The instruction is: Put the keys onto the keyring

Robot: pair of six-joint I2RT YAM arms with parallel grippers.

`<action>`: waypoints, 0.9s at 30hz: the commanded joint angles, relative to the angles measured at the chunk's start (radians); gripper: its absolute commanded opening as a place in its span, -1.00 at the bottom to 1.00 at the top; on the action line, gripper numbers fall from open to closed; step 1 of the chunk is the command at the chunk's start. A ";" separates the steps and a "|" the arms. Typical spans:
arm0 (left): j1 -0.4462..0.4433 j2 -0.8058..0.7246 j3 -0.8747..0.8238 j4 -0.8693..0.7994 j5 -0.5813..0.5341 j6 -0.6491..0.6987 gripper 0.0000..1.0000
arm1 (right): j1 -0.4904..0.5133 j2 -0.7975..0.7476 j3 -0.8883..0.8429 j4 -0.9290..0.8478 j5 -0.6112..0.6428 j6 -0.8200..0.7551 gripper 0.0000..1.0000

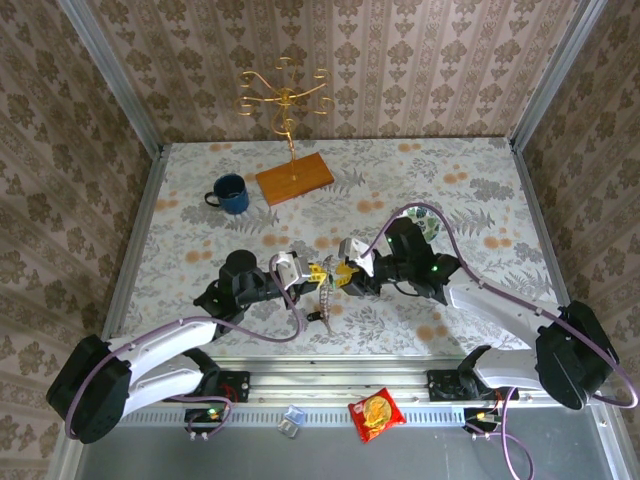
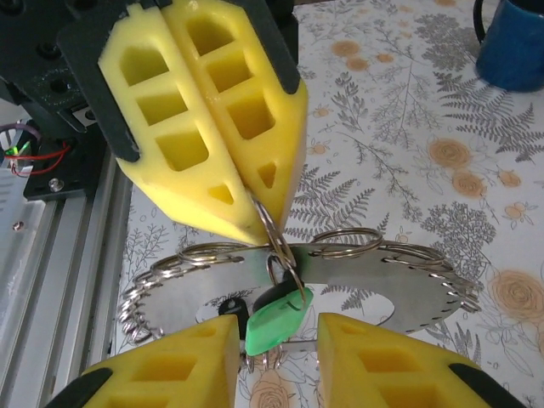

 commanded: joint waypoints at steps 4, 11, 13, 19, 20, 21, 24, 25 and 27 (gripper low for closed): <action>-0.002 0.014 -0.028 0.137 -0.013 -0.062 -1.00 | 0.018 0.036 0.010 0.066 -0.006 0.042 -0.45; -0.003 0.039 -0.051 0.246 -0.027 -0.117 -1.00 | 0.037 0.065 0.005 0.117 0.027 0.064 -0.54; -0.004 0.043 -0.057 0.266 -0.030 -0.126 -1.00 | 0.036 0.061 -0.003 0.128 0.029 0.070 -0.60; -0.004 0.059 -0.064 0.311 -0.038 -0.140 -1.00 | 0.037 0.067 -0.015 0.144 0.051 0.082 -0.58; -0.004 0.062 -0.064 0.317 -0.038 -0.142 -1.00 | 0.038 0.071 -0.015 0.145 0.050 0.083 -0.57; -0.004 0.064 -0.064 0.321 -0.038 -0.145 -1.00 | 0.038 0.075 -0.013 0.144 0.050 0.084 -0.58; -0.004 0.068 -0.064 0.331 -0.039 -0.148 -1.00 | 0.044 0.086 -0.009 0.144 0.050 0.083 -0.71; -0.005 0.069 -0.064 0.334 -0.041 -0.147 -1.00 | 0.045 0.091 -0.007 0.142 0.049 0.082 -0.75; -0.006 0.071 -0.064 0.337 -0.044 -0.146 -1.00 | 0.052 0.100 0.002 0.127 0.047 0.076 -0.80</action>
